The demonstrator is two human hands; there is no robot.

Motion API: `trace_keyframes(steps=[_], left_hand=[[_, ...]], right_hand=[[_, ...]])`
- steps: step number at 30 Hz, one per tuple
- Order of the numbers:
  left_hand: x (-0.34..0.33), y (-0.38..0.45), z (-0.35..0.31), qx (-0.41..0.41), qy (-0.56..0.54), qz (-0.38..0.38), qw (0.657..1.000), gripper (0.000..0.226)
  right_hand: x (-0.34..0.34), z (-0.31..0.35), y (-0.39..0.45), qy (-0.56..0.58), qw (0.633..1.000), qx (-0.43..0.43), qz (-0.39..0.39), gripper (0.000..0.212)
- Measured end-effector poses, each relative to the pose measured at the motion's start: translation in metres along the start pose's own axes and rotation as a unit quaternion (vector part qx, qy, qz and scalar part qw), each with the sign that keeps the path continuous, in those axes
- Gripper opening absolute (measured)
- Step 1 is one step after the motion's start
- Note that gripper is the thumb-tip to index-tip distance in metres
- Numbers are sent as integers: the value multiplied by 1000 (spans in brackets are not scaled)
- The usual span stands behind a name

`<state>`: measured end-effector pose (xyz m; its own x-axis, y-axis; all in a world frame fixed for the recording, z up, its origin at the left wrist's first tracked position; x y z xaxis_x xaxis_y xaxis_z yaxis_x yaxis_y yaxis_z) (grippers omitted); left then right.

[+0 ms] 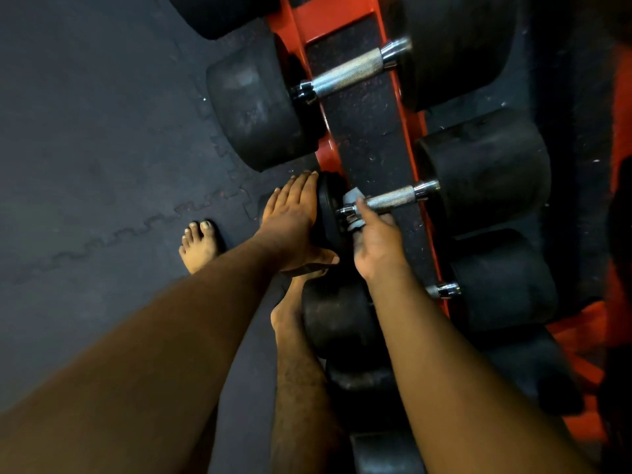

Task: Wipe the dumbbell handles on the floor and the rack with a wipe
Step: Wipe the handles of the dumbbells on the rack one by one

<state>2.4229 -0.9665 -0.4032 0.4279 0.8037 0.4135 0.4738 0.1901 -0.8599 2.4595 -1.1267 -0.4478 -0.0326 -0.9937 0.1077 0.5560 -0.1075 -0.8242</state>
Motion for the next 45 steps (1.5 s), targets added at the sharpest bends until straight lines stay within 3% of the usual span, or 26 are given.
trace_keyframes(steps=[4, 8, 10, 12, 14, 17, 18, 20, 22, 24, 25, 27, 30, 31, 32, 35, 37, 39, 42, 45], left_hand=[[1, 0, 0, 0, 3, -10, 1000, 149], [1, 0, 0, 0, 5, -14, 1000, 149], [0, 0, 1, 1, 4, -15, 1000, 149], [0, 0, 1, 3, 1, -15, 1000, 148], [0, 1, 1, 1, 2, -16, 1000, 148], [0, 1, 1, 5, 6, -17, 1000, 149], [0, 1, 1, 6, 8, -15, 1000, 149], [-1, 1, 2, 5, 8, -13, 1000, 149], [-1, 1, 2, 5, 3, -10, 1000, 149], [0, 1, 2, 4, -2, -13, 1000, 148], [1, 1, 1, 3, -2, -16, 1000, 148], [1, 1, 2, 2, -5, -15, 1000, 148], [0, 1, 2, -7, -3, -10, 1000, 147], [0, 1, 2, -11, -1, -10, 1000, 146], [0, 1, 1, -15, 0, -10, 1000, 146], [0, 1, 1, -23, -1, -16, 1000, 145], [0, 1, 1, -23, -1, -17, 1000, 145], [0, 1, 0, -25, 4, -19, 999, 144], [0, 2, 0, -28, 5, -22, 999, 144], [-2, 1, 2, -32, 1, -25, 999, 145]], right_hand=[[21, 3, -5, -194, 980, 52, -3, 12], [18, 24, -33, -259, 958, 125, 0, 28], [9, 50, -42, -296, 929, 219, 34, 32], [-6, 90, -52, -348, 869, 348, 53, 35], [-26, 120, -52, -426, 779, 454, 71, 38], [-61, 97, -24, -689, 560, 431, 163, 46], [-63, 81, -19, -730, 505, 418, 193, 46], [-62, 59, -25, -741, 448, 439, 241, 53], [-51, 45, -37, -713, 435, 478, 273, 58], [-32, 38, -49, -682, 453, 497, 287, 62], [-18, 35, -49, -672, 490, 476, 286, 60], [19, 32, -39, -621, 632, 396, 240, 52], [84, 42, -18, -368, 886, 284, -5, 34], [95, 36, -11, -240, 943, 220, -68, 27], [96, 30, -3, -122, 972, 169, -111, 22], [73, 30, 15, 136, 968, 113, -176, 11], [41, 33, 16, 226, 957, 100, -154, 16], [14, 31, 6, 216, 966, 95, -110, 32], [0, 33, -1, 165, 981, 96, -44, 15], [8, 57, 11, 220, 968, 121, -8, 22]])
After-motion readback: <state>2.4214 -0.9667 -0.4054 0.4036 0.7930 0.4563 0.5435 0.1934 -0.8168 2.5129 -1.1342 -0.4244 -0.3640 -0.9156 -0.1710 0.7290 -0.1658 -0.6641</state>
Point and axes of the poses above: each hand's wrist, its own y-axis towards the middle knuckle, its own x-axis out of the back of the hand, z = x × y, the point moved 10 cm from there along y, towards the middle knuckle, and after that the axes turned 13 degrees about x, right-handed, at the moved point
